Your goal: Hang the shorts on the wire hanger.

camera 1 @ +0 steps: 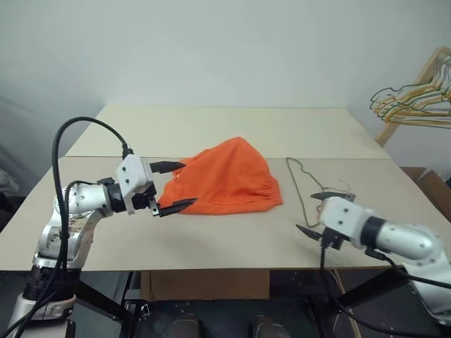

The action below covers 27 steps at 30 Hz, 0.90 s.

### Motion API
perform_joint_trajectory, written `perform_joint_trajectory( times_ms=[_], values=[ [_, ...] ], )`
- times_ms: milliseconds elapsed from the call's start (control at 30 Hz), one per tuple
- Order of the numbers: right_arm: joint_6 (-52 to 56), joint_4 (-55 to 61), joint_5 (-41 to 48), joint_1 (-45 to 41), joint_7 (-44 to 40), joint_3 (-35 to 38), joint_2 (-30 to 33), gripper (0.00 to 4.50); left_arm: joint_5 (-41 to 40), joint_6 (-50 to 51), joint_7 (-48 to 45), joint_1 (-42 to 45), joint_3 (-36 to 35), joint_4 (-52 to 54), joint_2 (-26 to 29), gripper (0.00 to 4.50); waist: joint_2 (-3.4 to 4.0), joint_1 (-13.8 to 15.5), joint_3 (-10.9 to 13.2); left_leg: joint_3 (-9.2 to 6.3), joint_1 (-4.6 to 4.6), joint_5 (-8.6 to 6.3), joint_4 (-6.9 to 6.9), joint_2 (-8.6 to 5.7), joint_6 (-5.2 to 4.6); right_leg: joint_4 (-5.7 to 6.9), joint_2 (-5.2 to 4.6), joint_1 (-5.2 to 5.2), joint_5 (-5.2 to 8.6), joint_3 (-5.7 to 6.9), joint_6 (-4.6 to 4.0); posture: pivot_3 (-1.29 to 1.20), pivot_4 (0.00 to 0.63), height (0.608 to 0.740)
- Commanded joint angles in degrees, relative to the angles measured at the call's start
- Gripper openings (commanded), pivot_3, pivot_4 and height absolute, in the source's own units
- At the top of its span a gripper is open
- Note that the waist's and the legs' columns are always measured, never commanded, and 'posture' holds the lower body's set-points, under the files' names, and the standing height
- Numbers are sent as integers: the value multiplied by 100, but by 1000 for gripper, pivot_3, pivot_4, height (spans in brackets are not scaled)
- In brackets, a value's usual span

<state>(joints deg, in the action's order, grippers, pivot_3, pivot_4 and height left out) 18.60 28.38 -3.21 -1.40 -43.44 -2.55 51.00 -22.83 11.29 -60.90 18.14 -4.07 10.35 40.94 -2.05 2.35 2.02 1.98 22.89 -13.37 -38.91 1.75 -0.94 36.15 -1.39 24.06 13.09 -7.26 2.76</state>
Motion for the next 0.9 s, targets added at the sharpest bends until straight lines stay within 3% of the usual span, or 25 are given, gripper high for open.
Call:
perform_joint_trajectory(
  times_ms=[33,133,367,767,867,900],
  values=[
    [-620,-791,-945,-644,243,-831,-167,4432,-115,105,-90,184,-13,64,97,4500,0,-4,0,1,0,0,0,0,0,0,0,0,0,0,0,155,0,740],
    [-988,-1577,-1626,-1140,411,-1477,-432,4432,-104,148,-87,227,-8,41,80,4500,-1,-5,0,3,3,0,-1,0,0,1,2,4,0,-1,0,151,0,740],
    [-1461,-3303,-2630,-2245,901,-2181,-1081,4432,-90,206,-65,233,15,95,50,4500,-1,-2,0,3,7,1,-1,0,0,3,3,7,-13,-1,9,151,0,740],
    [-2257,-5491,-3139,-3385,1303,-2575,-1782,4432,-63,131,-29,199,23,142,0,4500,-27,-43,-17,3,-27,4,-1,10,4,17,12,-17,-12,-3,-20,164,0,740],
    [-2386,-5851,-3210,-3577,1408,-2623,-1908,3909,-50,99,-26,201,40,132,-19,4500,-27,-103,-17,3,-78,5,0,12,4,14,12,-71,-11,-2,-22,163,0,740],
    [-2436,-5933,-3243,-3616,1428,-2651,-1923,3529,-40,86,-23,209,49,121,-29,4500,-27,-119,-17,3,-99,5,2,14,5,11,12,-92,-10,-1,-23,164,0,740]
  ],
)
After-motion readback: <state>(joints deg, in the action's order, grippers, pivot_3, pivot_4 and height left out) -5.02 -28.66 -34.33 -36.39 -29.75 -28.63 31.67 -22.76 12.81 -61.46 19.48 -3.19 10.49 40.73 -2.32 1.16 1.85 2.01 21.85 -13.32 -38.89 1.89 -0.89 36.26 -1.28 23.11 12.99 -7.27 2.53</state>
